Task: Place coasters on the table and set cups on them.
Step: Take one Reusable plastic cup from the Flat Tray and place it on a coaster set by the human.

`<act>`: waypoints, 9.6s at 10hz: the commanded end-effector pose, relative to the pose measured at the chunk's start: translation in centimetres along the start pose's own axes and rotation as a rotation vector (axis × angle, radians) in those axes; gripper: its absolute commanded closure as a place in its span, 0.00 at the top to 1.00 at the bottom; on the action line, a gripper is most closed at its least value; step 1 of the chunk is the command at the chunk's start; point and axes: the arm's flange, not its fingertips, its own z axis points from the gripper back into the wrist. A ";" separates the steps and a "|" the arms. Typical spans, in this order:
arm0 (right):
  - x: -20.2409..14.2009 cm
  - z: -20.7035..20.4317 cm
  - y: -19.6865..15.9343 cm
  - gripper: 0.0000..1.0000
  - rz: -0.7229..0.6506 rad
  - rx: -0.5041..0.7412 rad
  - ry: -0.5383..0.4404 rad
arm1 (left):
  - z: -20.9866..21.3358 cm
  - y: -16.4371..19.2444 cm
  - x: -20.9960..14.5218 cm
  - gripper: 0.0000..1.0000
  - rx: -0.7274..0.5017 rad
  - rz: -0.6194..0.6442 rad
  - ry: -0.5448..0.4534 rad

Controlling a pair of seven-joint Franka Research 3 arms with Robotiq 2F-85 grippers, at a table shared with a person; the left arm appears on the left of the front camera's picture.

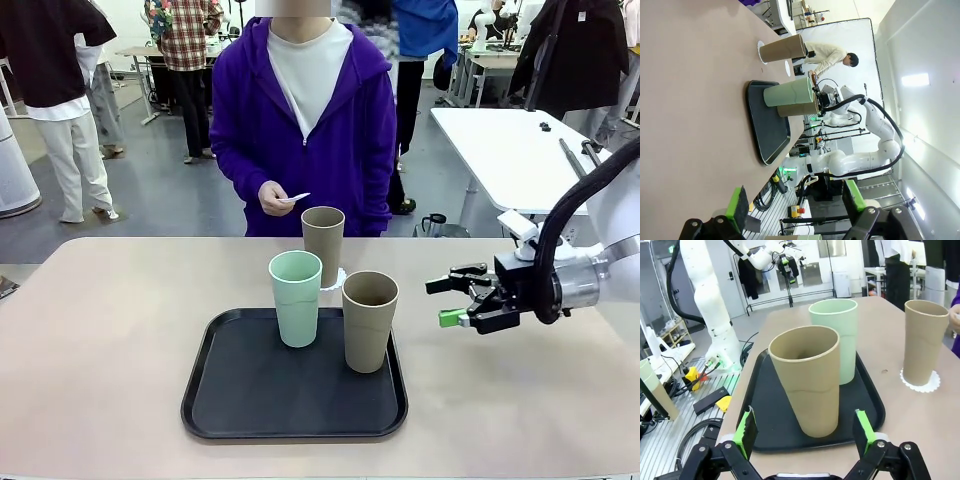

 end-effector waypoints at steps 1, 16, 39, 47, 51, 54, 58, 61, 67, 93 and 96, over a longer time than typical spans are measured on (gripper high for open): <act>-0.8 -1.3 -1.2 1.00 0.015 0.005 -0.045 | 0.1 -0.2 -0.1 1.00 0.000 -0.004 -0.005; -4.4 -7.4 -4.4 1.00 0.037 0.059 0.022 | 0.1 -0.2 -0.1 1.00 0.000 -0.004 -0.005; -4.1 -13.6 -4.9 0.00 0.138 0.161 0.010 | 0.1 -0.2 -0.1 1.00 0.000 -0.004 -0.005; 12.0 -6.8 1.5 0.62 -0.020 -0.037 0.053 | 0.1 -0.2 -0.1 1.00 0.000 -0.004 -0.005; 16.4 -5.0 4.0 0.62 0.011 -0.033 0.097 | 0.1 -0.2 -0.1 1.00 0.000 -0.004 -0.005; 16.6 -5.4 3.1 0.62 0.039 -0.053 0.039 | 0.1 -0.2 -0.1 1.00 0.000 -0.004 -0.005; 15.7 -1.1 -0.3 0.81 0.077 -0.058 0.052 | 0.1 -0.2 -0.1 1.00 0.000 -0.004 -0.005; 13.6 9.6 -5.6 0.81 0.106 -0.247 -0.002 | 0.1 -0.2 -0.1 1.00 0.000 -0.004 -0.005; 9.7 22.4 -9.3 0.81 -0.026 -0.463 -0.098 | 0.1 -0.2 -0.1 1.00 0.000 -0.004 -0.005; -4.1 17.5 -18.3 0.81 -0.022 -0.353 -0.051 | 0.1 -0.2 -0.1 1.00 0.000 -0.004 -0.005; -5.4 17.2 -18.9 0.81 -0.037 -0.348 -0.044 | 0.1 -0.2 -0.1 1.00 0.000 -0.004 -0.005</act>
